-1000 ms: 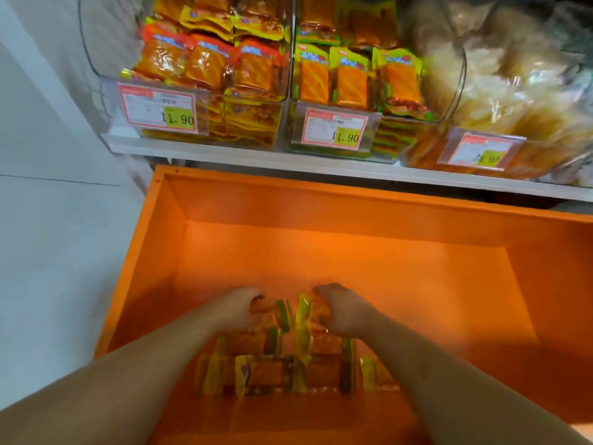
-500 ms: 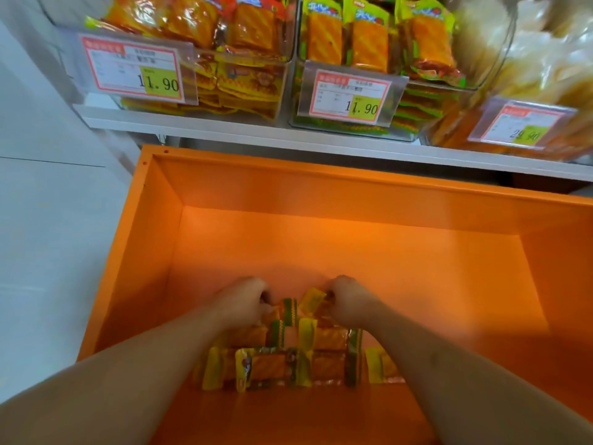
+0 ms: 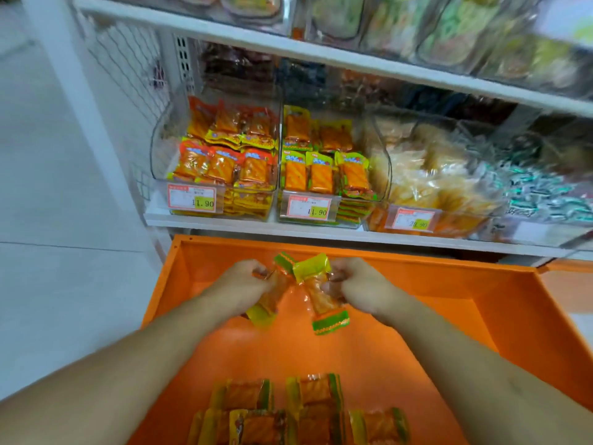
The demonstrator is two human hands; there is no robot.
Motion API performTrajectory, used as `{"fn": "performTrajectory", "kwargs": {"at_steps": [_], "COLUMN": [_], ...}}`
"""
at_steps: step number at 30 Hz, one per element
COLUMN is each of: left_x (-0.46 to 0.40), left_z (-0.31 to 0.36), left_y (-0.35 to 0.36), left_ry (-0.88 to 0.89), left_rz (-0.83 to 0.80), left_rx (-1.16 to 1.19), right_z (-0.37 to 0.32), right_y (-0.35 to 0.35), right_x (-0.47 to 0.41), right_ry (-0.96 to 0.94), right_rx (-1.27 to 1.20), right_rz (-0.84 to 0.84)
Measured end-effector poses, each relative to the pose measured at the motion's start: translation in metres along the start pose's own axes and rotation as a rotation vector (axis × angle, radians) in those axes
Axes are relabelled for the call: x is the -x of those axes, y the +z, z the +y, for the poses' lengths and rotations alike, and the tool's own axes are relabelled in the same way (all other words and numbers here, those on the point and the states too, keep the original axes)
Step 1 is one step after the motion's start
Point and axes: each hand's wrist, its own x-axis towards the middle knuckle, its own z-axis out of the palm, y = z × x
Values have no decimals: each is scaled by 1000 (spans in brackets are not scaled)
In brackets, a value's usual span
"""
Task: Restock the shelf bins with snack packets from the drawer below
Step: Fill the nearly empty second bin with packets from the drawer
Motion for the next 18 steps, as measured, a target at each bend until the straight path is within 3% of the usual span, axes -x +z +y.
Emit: {"fn": "performTrajectory", "kwargs": {"at_steps": [3,8,14,18], "left_x": [34,86,104,103], "left_z": [34,58,61,69], "left_y": [-27,-64,-79,-72], "left_ry": [76,161,217,254], "left_rz": [-42,-155,-260,-246], "left_rx": [11,117,187,174], "right_z": [-42,-84,-103,-105], "right_y": [-23,-28,-5,-5], "right_x": [36,82,96,90], "right_ry": [-130,-343,-462,-555], "right_rx": [-49,101,258,318], "right_rz": [73,179,291,268]}}
